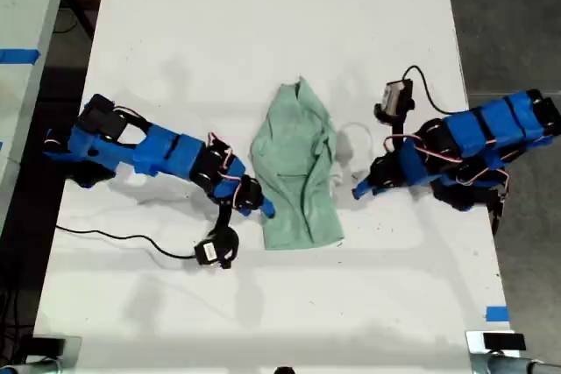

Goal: Fold t shirt

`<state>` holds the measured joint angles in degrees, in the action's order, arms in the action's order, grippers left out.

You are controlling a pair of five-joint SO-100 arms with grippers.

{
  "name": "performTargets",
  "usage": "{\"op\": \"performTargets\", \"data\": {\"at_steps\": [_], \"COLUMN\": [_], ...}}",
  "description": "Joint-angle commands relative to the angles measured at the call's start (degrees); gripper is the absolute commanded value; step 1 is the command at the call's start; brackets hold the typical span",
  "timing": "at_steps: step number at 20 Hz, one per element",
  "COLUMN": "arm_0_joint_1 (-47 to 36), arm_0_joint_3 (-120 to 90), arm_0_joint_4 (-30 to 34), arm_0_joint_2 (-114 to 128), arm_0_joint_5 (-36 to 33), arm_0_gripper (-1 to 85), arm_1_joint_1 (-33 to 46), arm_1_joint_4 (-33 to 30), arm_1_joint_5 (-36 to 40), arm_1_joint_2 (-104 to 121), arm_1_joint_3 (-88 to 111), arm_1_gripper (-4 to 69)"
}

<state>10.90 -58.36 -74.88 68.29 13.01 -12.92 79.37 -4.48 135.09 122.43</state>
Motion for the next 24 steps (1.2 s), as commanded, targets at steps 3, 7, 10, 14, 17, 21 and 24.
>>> {"op": "performTargets", "data": {"at_steps": [3, 7, 10, 14, 17, 21, 24], "arm_0_joint_1": [1.93, 2.20, 1.85, 1.93, 2.99, 3.69, 4.92], "arm_0_joint_3": [5.54, 5.54, 5.54, 5.54, 5.63, 5.63, 5.71], "arm_0_joint_4": [2.55, 3.34, 3.16, 3.78, 8.17, 15.12, 18.98], "arm_0_joint_2": [5.01, 4.48, 3.43, 3.16, 0.44, -5.71, -9.76], "arm_0_joint_5": [-0.70, -1.23, -1.32, -1.67, -1.67, -1.41, -0.62], "arm_0_gripper": [19.5, 19.1, 18.6, 17.6, 17.5, 18.9, 19.3], "arm_1_joint_1": [-2.37, -2.29, -2.20, -2.11, -2.64, -4.48, -5.89], "arm_1_joint_4": [-2.20, -3.34, -3.34, -3.43, -4.48, -8.96, -11.87], "arm_1_joint_5": [1.76, 2.02, 2.55, 2.72, 1.49, -0.44, -0.79], "arm_1_joint_2": [-12.92, -14.68, -17.49, -17.49, -20.39, -27.25, -32.87], "arm_1_joint_3": [-13.89, -14.77, -16.44, -16.26, -16.88, -17.58, -19.34], "arm_1_gripper": [20.8, 20.2, 20.2, 20.1, 20.5, 21.5, 22.5]}}
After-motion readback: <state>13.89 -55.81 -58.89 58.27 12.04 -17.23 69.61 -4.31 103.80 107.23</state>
